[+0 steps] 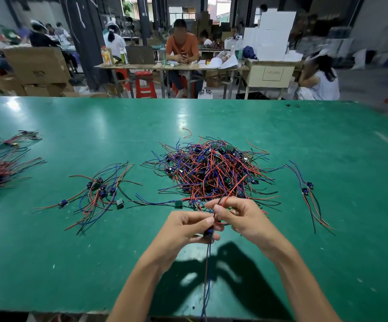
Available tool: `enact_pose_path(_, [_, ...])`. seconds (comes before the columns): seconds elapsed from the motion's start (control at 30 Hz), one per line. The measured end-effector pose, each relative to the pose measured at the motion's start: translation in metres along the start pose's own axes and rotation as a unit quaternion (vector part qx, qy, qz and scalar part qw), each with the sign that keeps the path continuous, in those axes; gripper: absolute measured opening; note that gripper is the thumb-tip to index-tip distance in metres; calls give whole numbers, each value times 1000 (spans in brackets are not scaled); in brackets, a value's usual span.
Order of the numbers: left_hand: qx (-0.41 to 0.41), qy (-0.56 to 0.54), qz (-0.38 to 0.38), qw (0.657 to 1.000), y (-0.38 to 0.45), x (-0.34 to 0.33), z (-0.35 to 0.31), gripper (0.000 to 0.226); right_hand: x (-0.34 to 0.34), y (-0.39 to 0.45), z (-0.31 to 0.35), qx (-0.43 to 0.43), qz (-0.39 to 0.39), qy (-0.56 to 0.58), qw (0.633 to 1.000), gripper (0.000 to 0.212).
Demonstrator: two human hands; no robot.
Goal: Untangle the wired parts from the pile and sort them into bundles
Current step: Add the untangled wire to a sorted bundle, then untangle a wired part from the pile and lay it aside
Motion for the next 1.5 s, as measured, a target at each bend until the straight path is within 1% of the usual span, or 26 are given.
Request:
enact_pose_path(0.13, [3, 6, -31, 999, -2, -1, 1, 18, -8, -2, -5, 16, -29, -28, 999, 20])
enact_pose_path(0.2, [2, 4, -51, 999, -2, 0, 0, 15, -14, -4, -9, 7, -53, 3, 999, 24])
enact_pose_path(0.3, [1, 15, -60, 998, -2, -2, -2, 14, -27, -9, -16, 4, -59, 62, 996, 23])
enact_pose_path(0.4, [-7, 37, -66, 997, -3, -4, -3, 13, -35, -15, -20, -11, -77, 109, 991, 27])
enact_pose_path(0.5, [-22, 55, -73, 996, -2, -8, -5, 20, -38, -16, -20, -34, -111, 149, 982, 29])
enact_pose_path(0.6, [-35, 94, -87, 991, 0, -12, -7, 27, -42, -14, -18, -62, -142, 189, 970, 29])
enact_pose_path(0.67, [-32, 103, -92, 990, 2, -13, -9, 27, -44, -12, -16, -71, -152, 204, 964, 30])
enact_pose_path(0.83, [0, 62, -68, 996, 5, -12, -16, 15, -29, 3, -6, -68, -208, 205, 954, 36])
enact_pose_path(1.0, [12, 73, -27, 997, 5, -11, -18, 15, -7, 19, 1, -78, -254, 224, 938, 34])
enact_pose_path(1.07, [23, 73, -18, 997, 7, -12, -17, 16, -4, 24, 0, -85, -255, 262, 927, 31])
enact_pose_path(1.17, [35, 74, -12, 997, 13, -10, -14, 20, -7, 25, -6, -62, -230, 372, 897, 27])
enact_pose_path(1.2, [39, 74, -18, 996, 14, -8, -13, 20, -6, 23, -8, -47, -222, 377, 898, 27])
enact_pose_path(1.23, [42, 75, -26, 996, 16, -5, -11, 19, -4, 19, -10, -36, -214, 354, 910, 27])
enact_pose_path(1.3, [45, 81, -36, 995, 16, 1, -6, 17, 2, 11, -14, -27, -197, 277, 940, 28])
enact_pose_path(1.37, [48, 88, -32, 994, 15, 4, 0, 16, 4, 3, -17, -27, -179, 204, 962, 24])
enact_pose_path(1.43, [49, 93, -20, 994, 14, 5, 4, 15, 2, -2, -19, -18, -166, 168, 972, 18])
enact_pose_path(1.5, [46, 80, -9, 996, 14, 3, 6, 15, 3, -4, -20, -12, -175, 175, 969, 14])
Point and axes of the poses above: each hand's wrist, its own y-axis towards the middle knuckle, its own x-axis out of the back of the hand, z = x × y, the point moved 5 cm from there along y, towards the middle knuckle, and after that the axes turned 11 degrees about -x, right-handed, at the moved point
